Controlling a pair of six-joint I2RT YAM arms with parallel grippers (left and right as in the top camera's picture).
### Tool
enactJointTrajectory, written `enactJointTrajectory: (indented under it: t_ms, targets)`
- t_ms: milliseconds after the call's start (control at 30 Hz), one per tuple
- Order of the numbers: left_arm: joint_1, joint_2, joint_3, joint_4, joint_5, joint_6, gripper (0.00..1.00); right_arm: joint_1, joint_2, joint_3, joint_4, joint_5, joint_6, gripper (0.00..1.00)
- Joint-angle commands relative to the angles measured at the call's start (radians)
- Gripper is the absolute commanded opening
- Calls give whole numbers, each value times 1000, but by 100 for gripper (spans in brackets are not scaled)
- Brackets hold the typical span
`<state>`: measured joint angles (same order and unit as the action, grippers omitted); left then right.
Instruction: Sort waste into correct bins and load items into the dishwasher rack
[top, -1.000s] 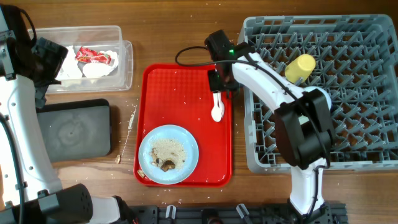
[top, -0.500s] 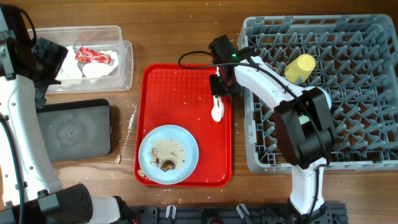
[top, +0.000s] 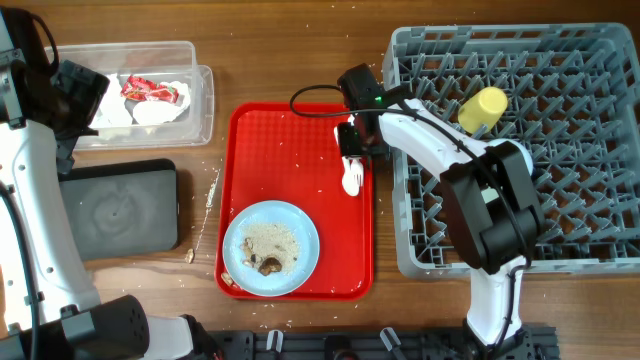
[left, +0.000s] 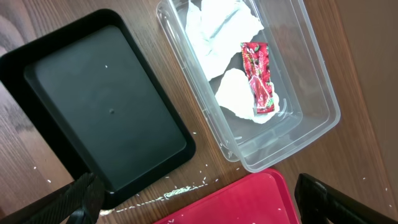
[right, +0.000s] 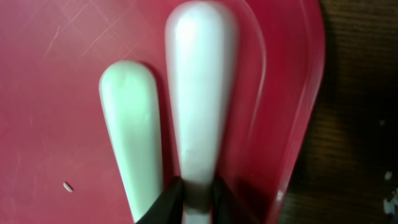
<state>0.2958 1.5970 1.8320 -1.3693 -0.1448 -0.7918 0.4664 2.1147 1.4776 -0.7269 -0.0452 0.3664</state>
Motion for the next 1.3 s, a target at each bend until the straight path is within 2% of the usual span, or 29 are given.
enactJointTrajectory:
  t_ms: [0,200,333,433,533,600,733,867,1000,1067,1133,1267]
  targets:
    - [2,6,1,-1,-2,-9,100,7,15,3,-30,-39,29,8]
    - [2,6,1,-1,-2,-9,100,-28,-78,214,-202,-40,-1,4]
    - [2,6,1,-1,-3,-9,100,-161,-177,237,-221,-22,-58,5]
    - [2,6,1,-1,-2,-9,100,-326,-217,237,-216,-34,-206,4]
    - [2,6,1,-1,-2,-9,100,-424,-216,235,-218,-68,-360,4]
    - [2,6,1,-1,-3,-9,100,-472,-216,235,-199,-67,-394,4]
    - [2,6,1,-1,-2,-9,100,-477,-196,230,-177,-135,-418,6]
    - [2,6,1,-1,-2,-9,100,-473,-186,220,-186,-147,-394,21]
    - [2,6,1,-1,-3,-9,100,-470,-186,220,-212,-151,-389,22]
    - [2,6,1,-1,-2,-9,100,-469,-186,220,-221,-207,-377,22]
    - [2,6,1,-1,-3,-9,100,-463,-189,220,-241,-316,-365,18]
    - [2,6,1,-1,-3,-9,100,-366,-205,220,-305,-362,-303,18]
